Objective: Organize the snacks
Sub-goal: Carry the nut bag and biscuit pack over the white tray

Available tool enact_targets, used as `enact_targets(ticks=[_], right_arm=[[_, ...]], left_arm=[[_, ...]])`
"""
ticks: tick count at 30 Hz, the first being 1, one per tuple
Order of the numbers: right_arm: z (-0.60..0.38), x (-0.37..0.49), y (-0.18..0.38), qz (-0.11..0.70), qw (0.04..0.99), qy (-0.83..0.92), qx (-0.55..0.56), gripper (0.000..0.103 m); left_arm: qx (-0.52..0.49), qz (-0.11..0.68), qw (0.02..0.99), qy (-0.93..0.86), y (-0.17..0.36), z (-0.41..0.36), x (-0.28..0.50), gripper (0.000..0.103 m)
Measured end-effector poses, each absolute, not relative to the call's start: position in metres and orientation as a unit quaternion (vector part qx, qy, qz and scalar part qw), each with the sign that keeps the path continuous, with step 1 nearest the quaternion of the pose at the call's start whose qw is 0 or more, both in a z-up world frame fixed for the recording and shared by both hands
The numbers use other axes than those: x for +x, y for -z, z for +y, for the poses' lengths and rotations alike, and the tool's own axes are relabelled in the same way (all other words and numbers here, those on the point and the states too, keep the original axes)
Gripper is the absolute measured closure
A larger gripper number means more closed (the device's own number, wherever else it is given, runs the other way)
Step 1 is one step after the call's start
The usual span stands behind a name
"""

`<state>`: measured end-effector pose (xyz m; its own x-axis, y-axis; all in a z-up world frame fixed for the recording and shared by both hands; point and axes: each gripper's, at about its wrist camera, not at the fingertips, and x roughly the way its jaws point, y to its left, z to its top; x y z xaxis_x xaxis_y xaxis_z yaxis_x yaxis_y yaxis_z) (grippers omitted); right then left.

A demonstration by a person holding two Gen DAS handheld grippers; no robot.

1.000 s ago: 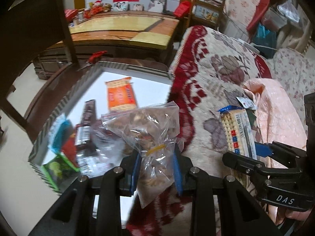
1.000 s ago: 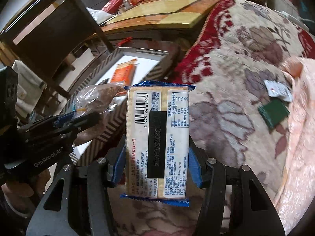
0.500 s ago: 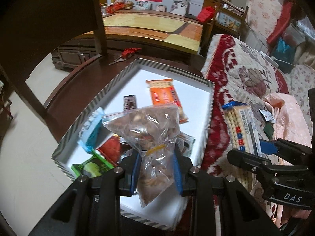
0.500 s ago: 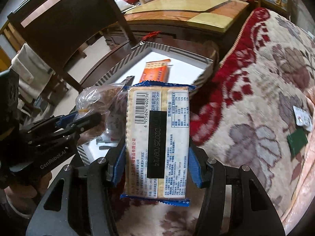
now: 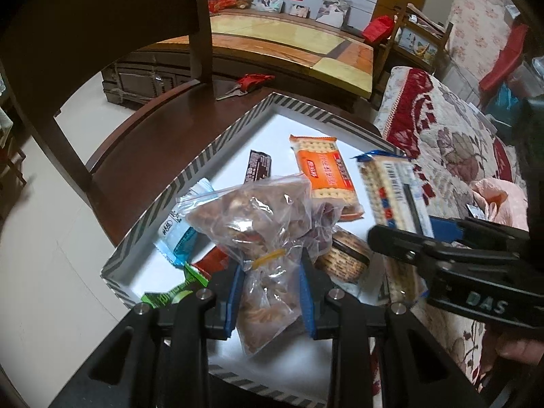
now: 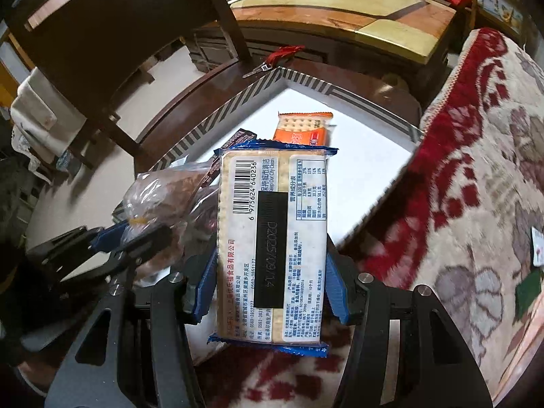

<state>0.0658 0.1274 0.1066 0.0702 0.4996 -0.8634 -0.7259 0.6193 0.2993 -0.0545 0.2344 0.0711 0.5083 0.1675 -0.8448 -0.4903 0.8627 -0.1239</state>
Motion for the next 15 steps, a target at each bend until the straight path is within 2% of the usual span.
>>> enact_targets(ticks=[15], right_arm=[[0.166,0.089,-0.071,0.562,0.712,-0.406,-0.112,0.049]], left_arm=[[-0.177,0.46,0.847,-0.2,-0.061,0.246,-0.04,0.07]])
